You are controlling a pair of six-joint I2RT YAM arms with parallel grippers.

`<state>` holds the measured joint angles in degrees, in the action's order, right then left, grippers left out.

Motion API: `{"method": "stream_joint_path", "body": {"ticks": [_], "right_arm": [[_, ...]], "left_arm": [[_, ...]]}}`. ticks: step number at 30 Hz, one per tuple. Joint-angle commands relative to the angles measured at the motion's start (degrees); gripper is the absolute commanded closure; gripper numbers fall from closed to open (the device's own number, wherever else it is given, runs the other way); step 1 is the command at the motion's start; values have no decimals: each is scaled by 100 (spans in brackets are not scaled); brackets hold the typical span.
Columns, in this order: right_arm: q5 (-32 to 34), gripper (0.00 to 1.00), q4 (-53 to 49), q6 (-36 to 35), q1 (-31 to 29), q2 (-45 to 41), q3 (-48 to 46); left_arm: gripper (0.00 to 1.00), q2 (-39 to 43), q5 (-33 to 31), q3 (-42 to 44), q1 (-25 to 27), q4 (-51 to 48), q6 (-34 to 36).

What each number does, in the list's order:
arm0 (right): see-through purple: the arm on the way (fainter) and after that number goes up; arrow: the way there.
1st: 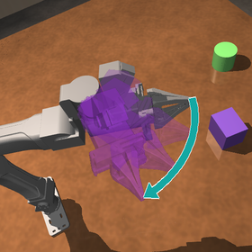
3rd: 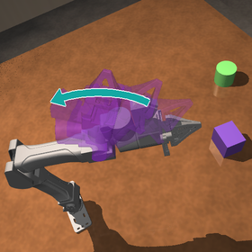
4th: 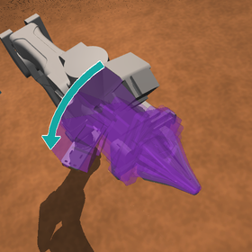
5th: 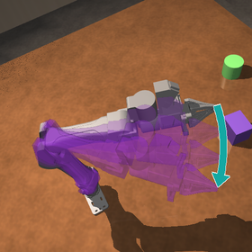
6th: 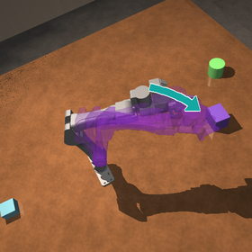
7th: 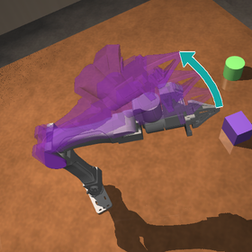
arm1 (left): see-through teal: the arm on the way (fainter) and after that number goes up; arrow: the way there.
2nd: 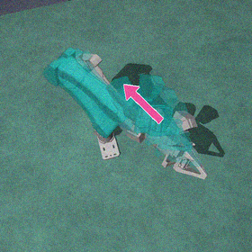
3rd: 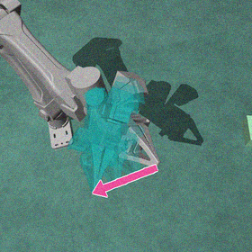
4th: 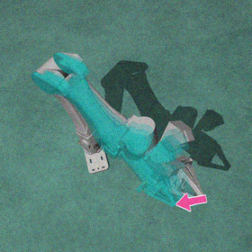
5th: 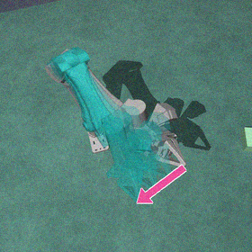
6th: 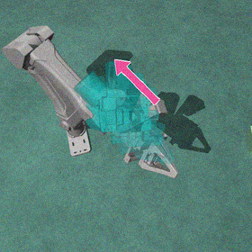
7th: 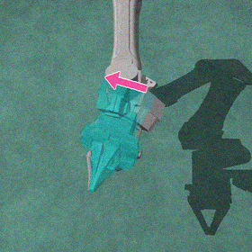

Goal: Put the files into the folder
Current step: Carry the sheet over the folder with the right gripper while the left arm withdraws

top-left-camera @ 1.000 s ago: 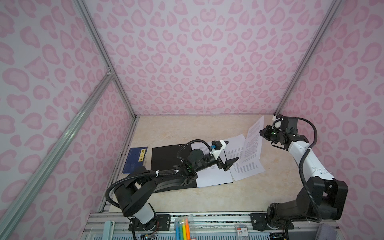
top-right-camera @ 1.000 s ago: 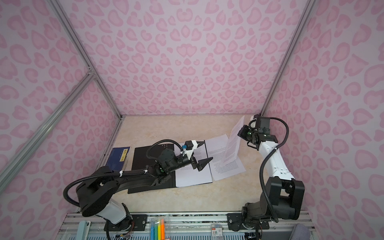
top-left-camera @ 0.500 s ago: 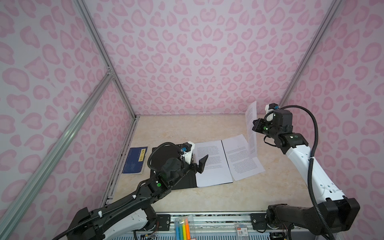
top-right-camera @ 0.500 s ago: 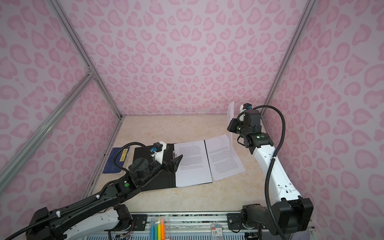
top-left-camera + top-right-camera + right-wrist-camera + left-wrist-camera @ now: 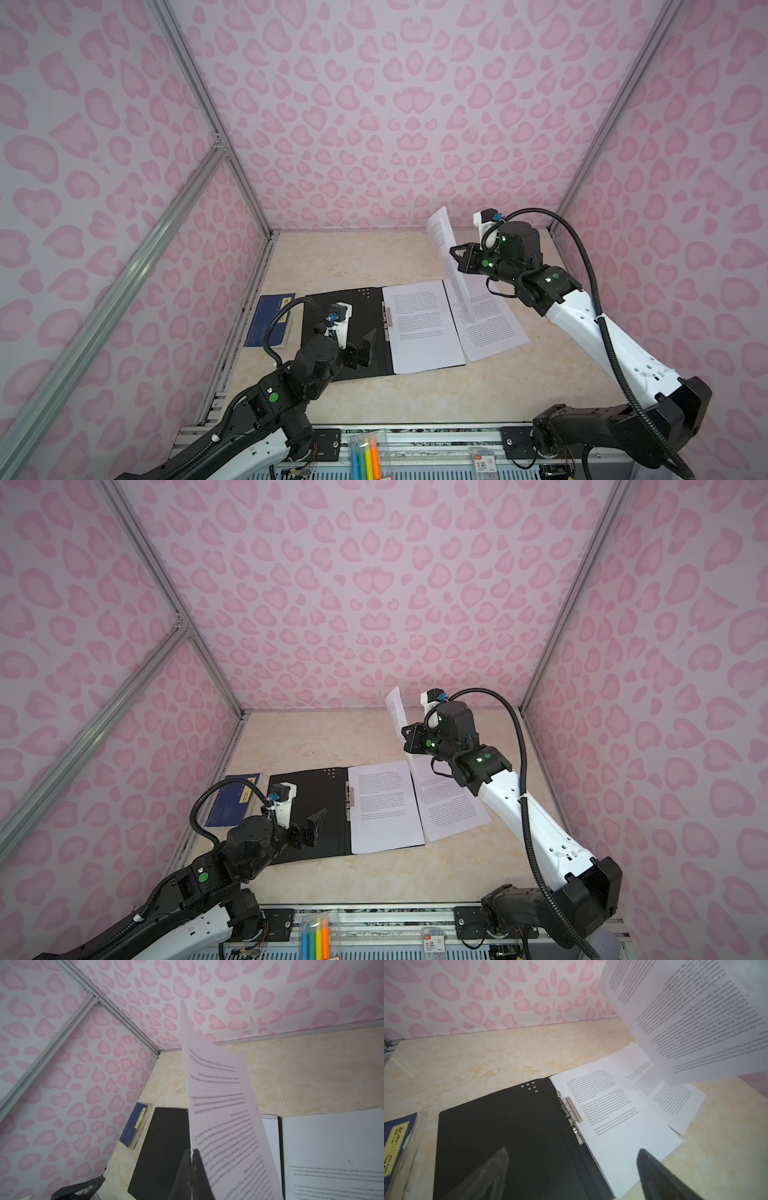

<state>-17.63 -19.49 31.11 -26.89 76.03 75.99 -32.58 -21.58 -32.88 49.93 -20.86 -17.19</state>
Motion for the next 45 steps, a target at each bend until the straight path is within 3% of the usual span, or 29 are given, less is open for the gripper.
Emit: {"method": "stream_joint_path", "body": {"ticks": [1,7,16,21,29,45], "right_arm": [[97,100,310,101,102,-10,-215],[-406,100,1084,-43,1010,606,-1450],[-911,100,2280,-584,927,1957,-2170],[-1133,100,2303,-899,882,2022,-2318],[-1434,100,2406,-1015,821,2299,-2255],[-1449,100,1683,-1586,581,2323,-2022]], "left_arm": [[2,-130,493,-212,-1,-804,37],[2,-101,801,10,-1,-951,-84],[2,280,594,10,23,-1154,-214],[2,653,394,141,35,-1008,-126],[2,608,401,129,34,-1111,-161],[2,597,413,133,34,-1135,-154]]}}
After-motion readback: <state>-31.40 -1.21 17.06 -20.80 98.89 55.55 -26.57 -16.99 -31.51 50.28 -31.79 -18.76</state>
